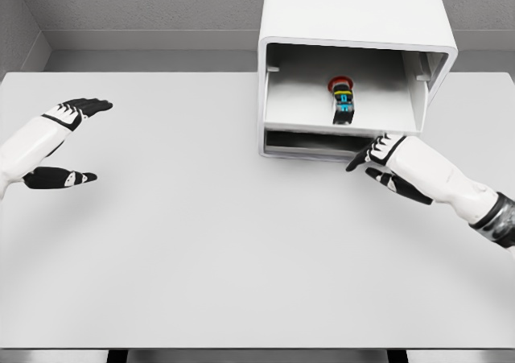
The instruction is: Slide open multi-storey tabletop storage cabinets and put open load switch and slide close multi-storey tabletop storage cabinets
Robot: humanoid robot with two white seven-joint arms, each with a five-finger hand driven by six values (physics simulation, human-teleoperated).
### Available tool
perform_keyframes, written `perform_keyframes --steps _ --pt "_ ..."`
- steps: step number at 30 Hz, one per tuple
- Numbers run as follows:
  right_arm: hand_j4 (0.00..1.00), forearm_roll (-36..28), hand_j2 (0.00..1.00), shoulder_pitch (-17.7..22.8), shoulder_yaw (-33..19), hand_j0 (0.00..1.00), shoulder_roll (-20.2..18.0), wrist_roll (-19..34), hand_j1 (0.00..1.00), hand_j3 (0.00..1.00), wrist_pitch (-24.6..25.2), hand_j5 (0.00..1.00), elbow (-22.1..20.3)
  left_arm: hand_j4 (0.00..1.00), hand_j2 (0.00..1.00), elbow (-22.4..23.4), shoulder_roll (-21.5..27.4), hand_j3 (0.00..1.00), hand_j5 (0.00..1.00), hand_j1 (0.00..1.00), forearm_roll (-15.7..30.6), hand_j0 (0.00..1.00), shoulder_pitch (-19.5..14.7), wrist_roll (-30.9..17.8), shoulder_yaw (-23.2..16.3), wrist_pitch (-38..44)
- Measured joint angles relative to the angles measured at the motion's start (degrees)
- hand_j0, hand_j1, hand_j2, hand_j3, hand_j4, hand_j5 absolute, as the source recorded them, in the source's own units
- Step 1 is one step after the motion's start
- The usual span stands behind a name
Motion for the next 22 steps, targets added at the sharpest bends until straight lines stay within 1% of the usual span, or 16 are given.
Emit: perform_keyframes --steps 3,8,10,11,12,13,14,15,18,22 --pt "0.55 -0.06 0.55 -2.81 0.71 0.55 0.53 0.02 0.55 0.55 0.00 0.55 1.49 1.00 1.00 0.24 -0.09 1.00 1.00 1.00 0.02 1.00 0.09 0.00 -0.03 0.00" --pt "0.55 -0.02 0.55 -4.40 1.63 0.55 1.98 0.07 0.55 0.55 0.00 0.55 4.08 1.00 1.00 0.34 -0.24 1.00 1.00 1.00 0.02 1.00 0.00 0.00 -0.06 0.00" --pt "0.55 -0.14 0.55 -3.60 1.78 0.55 1.88 -0.09 0.55 0.55 0.00 0.55 4.39 1.00 1.00 0.34 -0.28 1.00 1.00 1.00 0.03 1.00 0.00 0.00 -0.06 0.00" --pt "0.55 -0.23 0.55 -3.43 1.63 0.55 1.05 -0.27 0.55 0.55 0.00 0.55 4.51 1.00 1.00 0.35 -0.30 1.00 1.00 1.00 0.04 1.00 0.09 0.00 -0.09 0.00" --pt "0.55 -0.46 0.55 -2.29 1.17 0.55 -0.27 -0.43 0.55 0.55 0.00 0.55 4.69 1.00 1.00 0.35 -0.32 1.00 1.00 1.00 0.04 1.00 0.00 0.00 -0.11 0.00" --pt "0.56 -1.10 0.56 1.40 -0.24 0.56 -1.51 -0.56 0.56 0.56 -0.01 0.56 4.99 1.00 1.00 0.37 -0.33 1.00 1.00 1.00 0.04 1.00 0.00 0.00 -0.15 0.00" --pt "0.56 -0.78 0.56 3.34 -2.28 0.56 -2.50 -0.58 0.56 0.56 0.01 0.56 5.55 1.00 1.00 0.37 -0.34 1.00 1.00 1.00 0.04 1.00 0.00 0.00 -0.12 0.00" --pt "0.56 -0.99 0.56 4.22 -4.34 0.56 -3.37 -0.65 0.56 0.56 0.01 0.56 6.18 1.00 1.00 0.37 -0.35 1.00 1.00 1.00 0.05 1.00 0.00 0.00 -0.13 0.00" --pt "0.57 -1.51 0.57 4.39 -7.82 0.57 -5.37 -0.90 0.57 0.57 0.00 0.57 8.25 1.00 1.00 0.45 -0.36 1.00 1.00 1.00 0.00 1.00 0.00 0.00 -0.13 0.00" --pt "0.57 -1.71 0.57 4.39 -9.43 0.57 -6.75 -2.11 0.57 0.57 0.01 0.57 10.45 1.00 1.00 0.68 -0.31 1.00 1.00 1.00 -0.02 1.00 -0.09 0.00 -0.11 0.00"
